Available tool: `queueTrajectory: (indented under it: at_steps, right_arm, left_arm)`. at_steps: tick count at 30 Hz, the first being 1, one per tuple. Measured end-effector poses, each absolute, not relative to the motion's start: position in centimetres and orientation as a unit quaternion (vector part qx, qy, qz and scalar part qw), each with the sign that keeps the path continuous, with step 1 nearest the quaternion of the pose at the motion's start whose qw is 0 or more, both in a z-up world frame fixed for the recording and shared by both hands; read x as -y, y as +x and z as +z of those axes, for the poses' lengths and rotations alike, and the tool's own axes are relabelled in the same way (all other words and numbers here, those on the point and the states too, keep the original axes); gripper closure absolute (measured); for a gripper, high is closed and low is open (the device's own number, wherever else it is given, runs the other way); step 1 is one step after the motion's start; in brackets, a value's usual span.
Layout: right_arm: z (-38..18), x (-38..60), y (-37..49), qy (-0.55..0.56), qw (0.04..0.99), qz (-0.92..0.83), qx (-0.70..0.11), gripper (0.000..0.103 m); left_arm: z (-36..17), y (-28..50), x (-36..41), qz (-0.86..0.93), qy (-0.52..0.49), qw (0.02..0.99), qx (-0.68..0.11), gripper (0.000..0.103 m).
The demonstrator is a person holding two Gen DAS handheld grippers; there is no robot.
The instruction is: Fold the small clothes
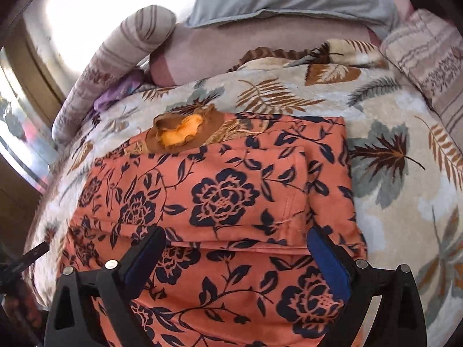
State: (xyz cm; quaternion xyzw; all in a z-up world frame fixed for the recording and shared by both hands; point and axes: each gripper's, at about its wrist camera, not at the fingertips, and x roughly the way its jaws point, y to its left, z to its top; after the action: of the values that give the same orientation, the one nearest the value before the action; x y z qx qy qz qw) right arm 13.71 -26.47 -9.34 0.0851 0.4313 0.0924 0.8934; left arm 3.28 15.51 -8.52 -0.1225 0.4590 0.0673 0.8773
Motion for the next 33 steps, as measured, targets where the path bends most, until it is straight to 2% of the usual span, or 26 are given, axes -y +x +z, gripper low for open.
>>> queueTrajectory:
  at_steps: [2, 3, 7, 11, 19, 27, 30, 33]
  right_arm:
    - [-11.9, 25.8, 15.1, 0.072, 0.877, 0.083, -0.468, 0.0]
    - [-14.4, 26.2, 16.3, 0.09, 0.842, 0.07, -0.528, 0.001]
    - [-11.1, 26.6, 13.2, 0.145, 0.857, 0.097, -0.485, 0.001]
    - [-7.7, 27.7, 7.1, 0.126, 0.88, 0.106, -0.446, 0.001]
    - [-10.4, 34.2, -3.8, 0.17, 0.857, 0.075, -0.481, 0.001]
    - [-12.6, 38.1, -6.4, 0.239, 0.843, 0.059, -0.479, 0.001]
    - [-12.5, 37.0, -6.2, 0.212, 0.846, 0.046, -0.487, 0.001]
    - [-11.5, 34.4, -6.4, 0.138, 0.866, 0.023, -0.48, 0.001]
  left_arm:
    - [-8.5, 1.4, -15.2, 0.066, -0.126, 0.874, -0.464, 0.018]
    - [-8.5, 0.6, -14.9, 0.061, -0.122, 0.872, -0.47, 0.018]
    - [-7.8, -2.5, -14.5, 0.069, -0.104, 0.878, -0.463, 0.018]
    - [-7.2, -4.2, -14.3, 0.077, -0.107, 0.877, -0.461, 0.018]
    - [-7.0, -6.3, -12.9, 0.076, -0.086, 0.88, -0.461, 0.018]
    - [-7.1, -7.1, -12.1, 0.074, -0.078, 0.879, -0.465, 0.018]
    - [-7.7, -7.4, -12.1, 0.077, -0.067, 0.877, -0.469, 0.018]
    - [-9.0, -7.7, -12.7, 0.088, -0.075, 0.869, -0.482, 0.018]
